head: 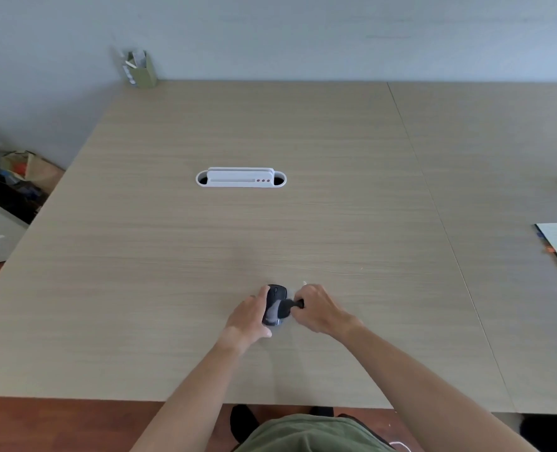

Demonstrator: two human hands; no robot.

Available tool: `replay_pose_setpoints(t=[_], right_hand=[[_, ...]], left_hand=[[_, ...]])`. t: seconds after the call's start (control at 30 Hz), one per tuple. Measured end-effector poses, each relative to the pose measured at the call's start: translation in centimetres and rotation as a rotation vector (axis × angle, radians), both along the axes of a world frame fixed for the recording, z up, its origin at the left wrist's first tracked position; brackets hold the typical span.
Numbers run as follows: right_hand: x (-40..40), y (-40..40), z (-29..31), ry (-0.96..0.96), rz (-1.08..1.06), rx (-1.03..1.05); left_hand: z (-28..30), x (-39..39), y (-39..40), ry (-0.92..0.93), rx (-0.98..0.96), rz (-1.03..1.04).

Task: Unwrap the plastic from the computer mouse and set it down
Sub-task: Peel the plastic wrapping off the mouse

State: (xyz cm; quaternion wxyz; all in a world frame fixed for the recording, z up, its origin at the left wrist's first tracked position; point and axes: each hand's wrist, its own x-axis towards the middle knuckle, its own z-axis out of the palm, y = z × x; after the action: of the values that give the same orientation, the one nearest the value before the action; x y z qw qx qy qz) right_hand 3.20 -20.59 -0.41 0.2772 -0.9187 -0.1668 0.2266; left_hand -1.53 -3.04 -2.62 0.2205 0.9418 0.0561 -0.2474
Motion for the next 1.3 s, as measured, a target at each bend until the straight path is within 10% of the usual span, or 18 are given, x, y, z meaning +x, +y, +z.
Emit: replay_pose_setpoints(t=[0.63, 1.3], right_hand=[[-0.2, -1.2, -0.1, -0.09, -0.211, -0.074], [-0.4, -1.3, 0.4, -0.291, 0.152, -0.23]], left_hand=[[0.4, 1.1, -1.0, -0.01, 0.013, -0.001], [0.0, 1.7, -0.6, -0.053, 0.001, -0.12]])
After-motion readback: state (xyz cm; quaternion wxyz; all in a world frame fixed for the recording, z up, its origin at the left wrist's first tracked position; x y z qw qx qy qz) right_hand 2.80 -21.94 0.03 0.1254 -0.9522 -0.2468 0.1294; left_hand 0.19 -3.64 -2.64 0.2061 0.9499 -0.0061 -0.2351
